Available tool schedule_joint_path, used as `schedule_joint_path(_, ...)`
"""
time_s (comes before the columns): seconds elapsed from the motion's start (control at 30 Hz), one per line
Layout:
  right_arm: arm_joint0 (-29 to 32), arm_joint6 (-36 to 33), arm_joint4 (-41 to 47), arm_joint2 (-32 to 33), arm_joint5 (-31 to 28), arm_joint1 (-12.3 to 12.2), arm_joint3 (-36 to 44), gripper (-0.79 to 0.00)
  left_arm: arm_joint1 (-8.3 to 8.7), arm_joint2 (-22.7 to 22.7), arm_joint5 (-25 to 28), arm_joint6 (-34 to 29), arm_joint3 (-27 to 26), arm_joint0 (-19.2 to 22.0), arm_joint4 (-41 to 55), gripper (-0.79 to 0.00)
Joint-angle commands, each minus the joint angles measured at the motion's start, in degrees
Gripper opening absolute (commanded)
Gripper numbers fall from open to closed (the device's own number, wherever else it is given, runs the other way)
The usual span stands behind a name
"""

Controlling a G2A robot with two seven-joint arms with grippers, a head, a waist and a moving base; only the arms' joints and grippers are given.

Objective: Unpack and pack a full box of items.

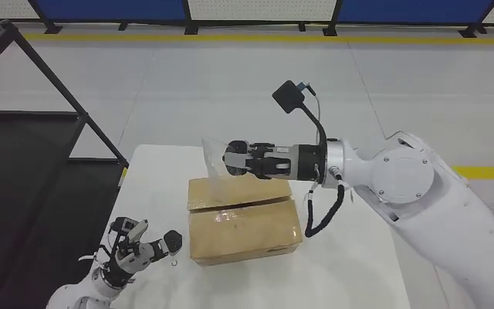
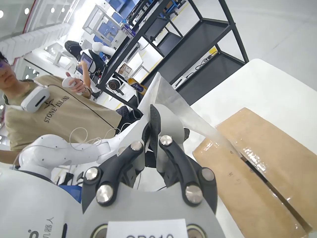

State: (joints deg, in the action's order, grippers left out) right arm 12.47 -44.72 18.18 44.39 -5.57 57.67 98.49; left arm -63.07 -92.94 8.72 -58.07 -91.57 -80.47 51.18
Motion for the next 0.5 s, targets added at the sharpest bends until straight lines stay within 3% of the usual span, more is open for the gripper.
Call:
schedule_joint_path(0.0, -0.14, -0.58, -1.54, -0.02, -1.28, 0.14, 0.14, -0.785, -0.25, 1.74, -4.61, 2.44, 0.14, 1.26, 3.02, 0.000)
schedule_joint_path(0.27, -0.96, -0.54, -7.34, -1.30, -6.83, 1.24, -0.57, -0.785, -0.75, 6.10, -15.78, 7.07, 1.08, 5.36, 7.55, 0.000)
schedule_joint_path(0.4, -1.17, -0.13, -9.23, -1.49, -8.70, 1.74, -0.89, -0.785, -0.94, 7.43, -18.94, 9.63, 2.60, 7.24, 8.36, -0.003)
schedule_joint_path(0.43, -1.20, -0.15, -9.63, -1.51, -8.83, 1.84, -0.91, -0.785, -1.00, 7.76, -19.88, 9.87, 2.84, 7.57, 8.98, -0.040)
schedule_joint_path(0.47, -1.18, -0.14, -9.77, -1.49, -8.94, 1.94, -0.96, -0.785, -1.02, 7.91, -20.31, 10.32, 2.99, 7.90, 8.92, -0.172)
